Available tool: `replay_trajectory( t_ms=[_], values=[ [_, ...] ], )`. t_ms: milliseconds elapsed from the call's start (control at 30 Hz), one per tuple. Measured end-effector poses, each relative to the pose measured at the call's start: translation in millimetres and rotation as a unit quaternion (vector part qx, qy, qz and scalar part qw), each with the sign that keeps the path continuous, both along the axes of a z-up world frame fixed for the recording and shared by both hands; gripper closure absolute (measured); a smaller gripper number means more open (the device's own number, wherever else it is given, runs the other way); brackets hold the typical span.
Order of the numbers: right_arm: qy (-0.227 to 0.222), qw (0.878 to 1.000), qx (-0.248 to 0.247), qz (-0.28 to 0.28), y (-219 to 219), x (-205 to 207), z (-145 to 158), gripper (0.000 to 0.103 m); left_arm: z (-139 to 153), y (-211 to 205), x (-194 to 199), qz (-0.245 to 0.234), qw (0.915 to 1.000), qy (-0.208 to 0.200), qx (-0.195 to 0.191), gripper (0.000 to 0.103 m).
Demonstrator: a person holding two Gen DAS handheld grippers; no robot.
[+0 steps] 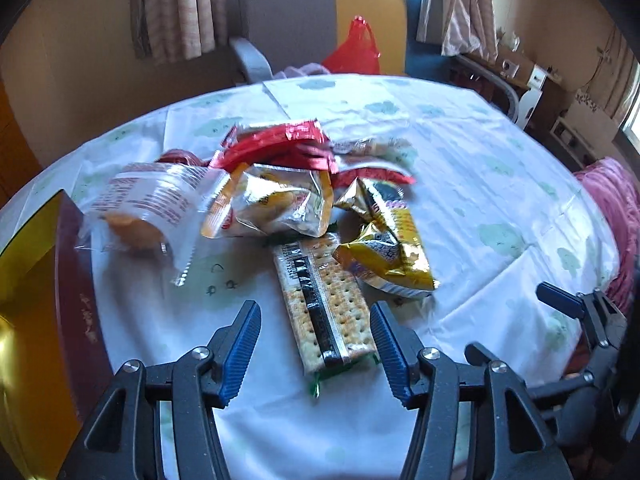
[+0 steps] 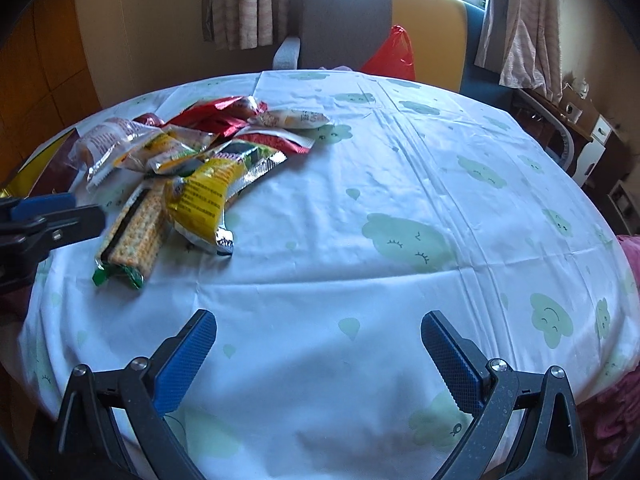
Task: Organize snacks
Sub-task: 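Close the left gripper on the cracker pack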
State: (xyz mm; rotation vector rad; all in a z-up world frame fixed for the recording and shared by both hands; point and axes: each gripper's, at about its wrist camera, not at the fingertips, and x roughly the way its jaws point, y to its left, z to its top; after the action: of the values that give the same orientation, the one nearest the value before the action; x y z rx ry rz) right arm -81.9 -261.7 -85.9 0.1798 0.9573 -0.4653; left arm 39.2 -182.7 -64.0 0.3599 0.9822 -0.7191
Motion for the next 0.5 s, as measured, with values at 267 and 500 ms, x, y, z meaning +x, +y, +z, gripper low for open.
replay_trajectory(
  t_ms=[267,500],
  values=[
    [-0.003,1.000,0.028,0.009,-4,-2,-11,0.000,-28,-12,12,-0.004,0.9999,0.014,0.005,0.052],
    [-0.024,0.999,0.027,0.015,-6,-6,-13,0.000,-26,19,-4,-0.003,0.9999,0.009,-0.014,0.055]
  ],
)
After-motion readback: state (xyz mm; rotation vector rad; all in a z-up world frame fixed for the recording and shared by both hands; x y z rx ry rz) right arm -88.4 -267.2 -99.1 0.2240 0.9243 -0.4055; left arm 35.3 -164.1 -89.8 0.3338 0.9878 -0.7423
